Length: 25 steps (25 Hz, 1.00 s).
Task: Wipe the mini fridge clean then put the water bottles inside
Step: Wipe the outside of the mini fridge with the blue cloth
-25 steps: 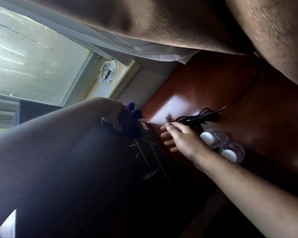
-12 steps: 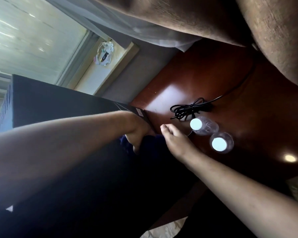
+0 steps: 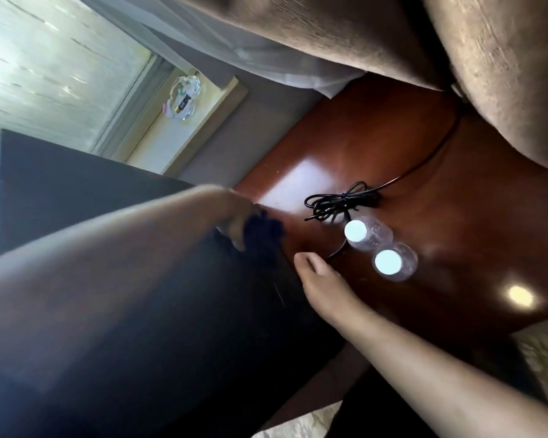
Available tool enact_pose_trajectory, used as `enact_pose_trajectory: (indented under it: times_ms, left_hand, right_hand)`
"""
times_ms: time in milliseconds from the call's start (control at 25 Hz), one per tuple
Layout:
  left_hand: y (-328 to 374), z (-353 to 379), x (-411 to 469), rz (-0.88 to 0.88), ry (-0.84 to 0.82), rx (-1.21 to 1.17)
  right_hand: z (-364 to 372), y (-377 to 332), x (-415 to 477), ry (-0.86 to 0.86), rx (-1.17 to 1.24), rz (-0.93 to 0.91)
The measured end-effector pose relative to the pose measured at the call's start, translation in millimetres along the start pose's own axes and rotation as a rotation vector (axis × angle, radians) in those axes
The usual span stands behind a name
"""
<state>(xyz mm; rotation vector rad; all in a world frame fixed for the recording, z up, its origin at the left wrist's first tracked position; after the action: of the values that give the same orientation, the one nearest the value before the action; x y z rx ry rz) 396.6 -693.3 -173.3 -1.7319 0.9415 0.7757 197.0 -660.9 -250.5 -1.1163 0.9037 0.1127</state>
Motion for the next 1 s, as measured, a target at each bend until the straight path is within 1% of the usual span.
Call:
enact_pose_trajectory:
  times_ms: [40,80,120,160,200,280,360,440,480,560,600,680,720,760,840,880,960,1000]
  left_hand:
    - [20.9,25.4,11.6,0.133,-0.047,0.102]
    - [52.9,53.8,12.0,0.221,-0.114,0.215]
    - [77.8,79.9,16.7,0.246,-0.191,0.243]
    - [100.4,100.0,21.1,0.275,-0.277,0.193]
    - [112.7,107.8,24.6,0.287,-0.324,0.205]
    - [114.2,106.1,28.5,0.260,-0.364,0.177]
    - [100.1,93.5,35.2,0.216,-0.299,0.188]
    - [75.6,60.9,31.0,0.169,-0.193,0.224]
    - [64.9,42.7,28.5,0.150,-0.175,0.195]
    - [33.3,-0.4,13.9,0.042,-0.123,0.137]
    - [16.7,-18.5,8.5,-0.024,-0.087,0.204]
    - [-9.8,-48.8,1.6,-0.174,0.014,0.201]
    - [-28.6,-51.8,14.9,-0.261,0.048,0.194]
    - [-39.8,-45.7,24.0,-0.293,0.055,0.203]
    - [-47.0,-33.4,29.2,-0.321,0.039,0.222]
    - [-47.7,-26.6,43.2,-0.331,0.075,0.167]
    - [-38.7,3.6,88.6,-0.243,0.100,0.110]
    - [-20.4,19.8,96.1,-0.188,0.083,0.116]
  right_hand:
    - [-0.9,1.5,-0.6,0.006,-0.005,-0.001]
    - [-2.7,3.9,-0.7,0.017,-0.009,-0.001]
    - [-4.4,6.9,-1.0,0.032,-0.016,0.000]
    - [-6.1,9.7,-1.1,0.045,-0.026,0.002]
    - [-7.5,12.3,-1.9,0.055,-0.035,-0.004]
    - [-7.6,14.7,-3.2,0.071,-0.034,-0.022]
    - [-8.5,18.1,-2.6,0.092,-0.017,-0.029]
    - [-11.1,21.5,0.2,0.117,-0.001,-0.039]
    - [-11.9,22.8,2.8,0.126,0.002,-0.044]
    - [-10.8,22.8,6.7,0.134,-0.003,-0.057]
    - [-8.3,22.6,8.5,0.132,-0.002,-0.057]
    - [-0.5,22.0,12.3,0.109,0.000,-0.043]
    - [2.5,22.1,14.4,0.101,-0.005,-0.040]
    - [4.7,22.1,16.7,0.096,-0.007,-0.041]
    - [5.4,25.0,19.4,0.099,-0.001,-0.039]
    - [4.2,28.5,21.2,0.105,0.005,-0.037]
    - [-1.4,36.1,23.1,0.131,0.011,-0.038]
    - [-5.1,40.1,23.4,0.146,0.013,-0.039]
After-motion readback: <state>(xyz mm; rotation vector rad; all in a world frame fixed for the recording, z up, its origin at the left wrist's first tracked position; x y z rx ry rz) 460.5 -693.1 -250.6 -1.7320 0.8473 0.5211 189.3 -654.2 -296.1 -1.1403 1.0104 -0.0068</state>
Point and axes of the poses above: each hand's wrist, its own x-axis towards the middle knuckle, its own z-axis out of the palm, y = z × x, the point moved 7 cm from there along x, towards the middle knuckle, and after that the axes turned 6 degrees about y, right-handed, at the moved point
